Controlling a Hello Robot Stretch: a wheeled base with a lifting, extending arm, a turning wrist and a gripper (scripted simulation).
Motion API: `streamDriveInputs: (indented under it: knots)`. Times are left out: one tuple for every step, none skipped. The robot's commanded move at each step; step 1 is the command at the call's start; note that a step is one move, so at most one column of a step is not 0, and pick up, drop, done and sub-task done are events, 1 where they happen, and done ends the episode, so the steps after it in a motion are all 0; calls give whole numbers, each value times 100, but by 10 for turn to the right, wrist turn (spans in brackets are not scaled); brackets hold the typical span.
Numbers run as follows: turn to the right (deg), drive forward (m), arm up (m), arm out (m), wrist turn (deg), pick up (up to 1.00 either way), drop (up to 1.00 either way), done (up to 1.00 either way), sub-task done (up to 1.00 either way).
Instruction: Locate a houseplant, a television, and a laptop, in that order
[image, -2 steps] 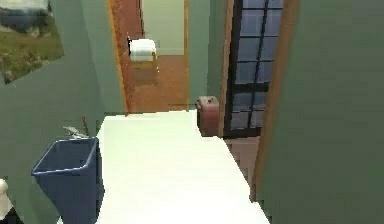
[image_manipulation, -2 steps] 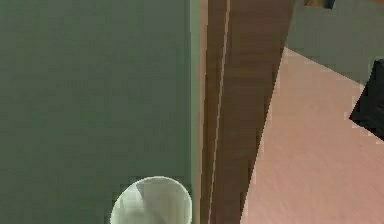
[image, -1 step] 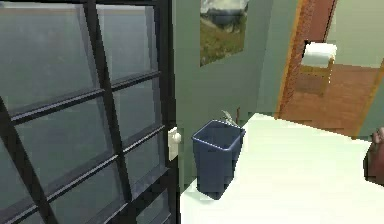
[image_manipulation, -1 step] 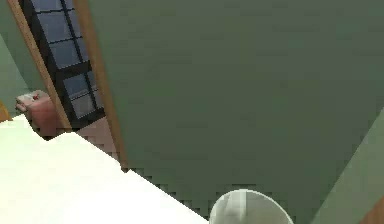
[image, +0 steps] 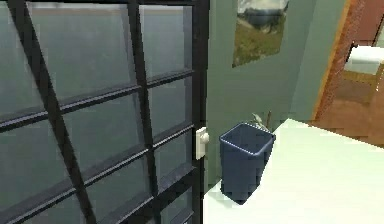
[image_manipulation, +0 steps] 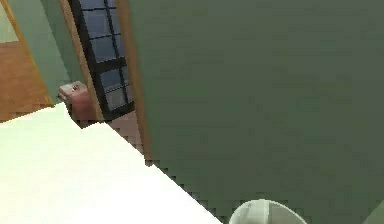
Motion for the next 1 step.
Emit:
streamDriveInputs:
  knots:
    - [0, 20, 0, 0, 0, 0, 0, 0, 0]
